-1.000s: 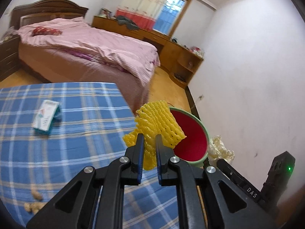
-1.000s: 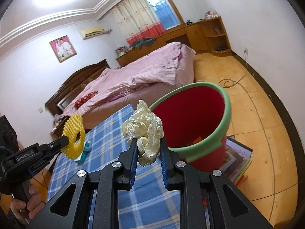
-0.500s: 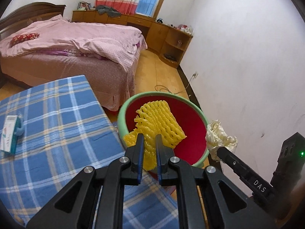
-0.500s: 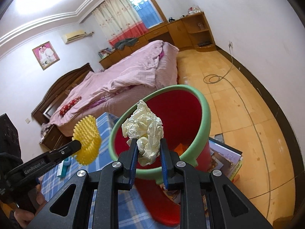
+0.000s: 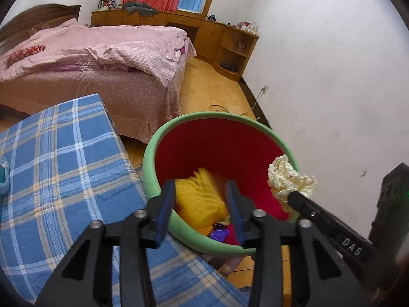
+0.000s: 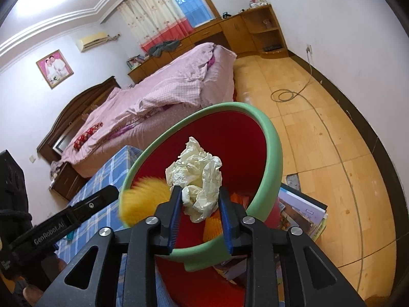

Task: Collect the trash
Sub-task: 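Open both grippers to drop the items into the red bin, then move both open grippers back toward the bedspread, then grasp the white-green medicine box with the left gripper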

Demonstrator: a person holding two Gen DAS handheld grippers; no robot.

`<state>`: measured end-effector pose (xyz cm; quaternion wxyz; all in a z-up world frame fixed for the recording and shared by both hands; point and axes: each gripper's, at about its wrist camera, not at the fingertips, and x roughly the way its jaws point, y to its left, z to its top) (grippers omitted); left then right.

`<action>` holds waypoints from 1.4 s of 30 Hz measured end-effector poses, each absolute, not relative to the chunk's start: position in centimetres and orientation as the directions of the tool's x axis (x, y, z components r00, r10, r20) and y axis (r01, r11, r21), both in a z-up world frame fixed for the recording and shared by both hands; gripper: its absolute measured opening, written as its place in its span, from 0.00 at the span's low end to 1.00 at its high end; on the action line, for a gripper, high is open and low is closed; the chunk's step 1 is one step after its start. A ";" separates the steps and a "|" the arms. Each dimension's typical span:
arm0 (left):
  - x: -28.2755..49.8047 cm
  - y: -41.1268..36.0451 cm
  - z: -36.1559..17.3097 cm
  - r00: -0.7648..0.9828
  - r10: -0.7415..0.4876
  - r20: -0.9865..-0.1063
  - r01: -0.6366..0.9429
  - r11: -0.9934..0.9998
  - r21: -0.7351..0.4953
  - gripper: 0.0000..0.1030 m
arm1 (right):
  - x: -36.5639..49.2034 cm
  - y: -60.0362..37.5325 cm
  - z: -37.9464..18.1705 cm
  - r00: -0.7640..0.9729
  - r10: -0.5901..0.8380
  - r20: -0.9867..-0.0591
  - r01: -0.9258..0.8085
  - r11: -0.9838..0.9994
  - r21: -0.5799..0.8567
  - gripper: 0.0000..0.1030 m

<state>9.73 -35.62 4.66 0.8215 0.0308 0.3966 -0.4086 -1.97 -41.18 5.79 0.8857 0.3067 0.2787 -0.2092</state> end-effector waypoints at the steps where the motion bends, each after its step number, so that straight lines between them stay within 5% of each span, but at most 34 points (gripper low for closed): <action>1: 9.8 -35.8 4.5 0.356 -0.638 -0.683 0.698 0.668 -0.260 0.41 | -1.9 -41.1 5.8 0.757 -0.202 -0.621 0.543 0.723 0.427 0.31; 4: 9.9 -35.6 4.4 0.357 -0.637 -0.683 0.698 0.668 -0.258 0.41 | -1.8 -41.2 5.7 0.758 -0.193 -0.623 0.535 0.730 0.425 0.34; 8: 9.9 -34.8 4.7 0.372 -0.629 -0.682 0.691 0.679 -0.249 0.41 | -1.9 -41.1 5.8 0.764 -0.185 -0.618 0.529 0.728 0.437 0.51; 21: 11.7 -27.3 6.8 0.468 -0.574 -0.672 0.599 0.765 -0.236 0.41 | -2.9 -38.9 7.1 0.791 -0.158 -0.590 0.506 0.712 0.487 0.53; 36: 17.7 -15.4 5.0 0.584 -0.358 -0.729 0.409 0.905 -0.117 0.43 | -1.4 -34.9 7.7 0.778 -0.139 -0.612 0.494 0.737 0.461 0.53; 40: 19.8 -13.1 3.6 0.610 -0.267 -0.746 0.338 0.939 -0.059 0.68 | -0.4 -33.8 7.6 0.766 -0.134 -0.629 0.495 0.747 0.444 0.53; 42: 21.0 -12.2 2.7 0.613 -0.239 -0.753 0.318 0.947 -0.041 0.68 | 0.0 -33.4 7.4 0.759 -0.138 -0.636 0.499 0.751 0.432 0.53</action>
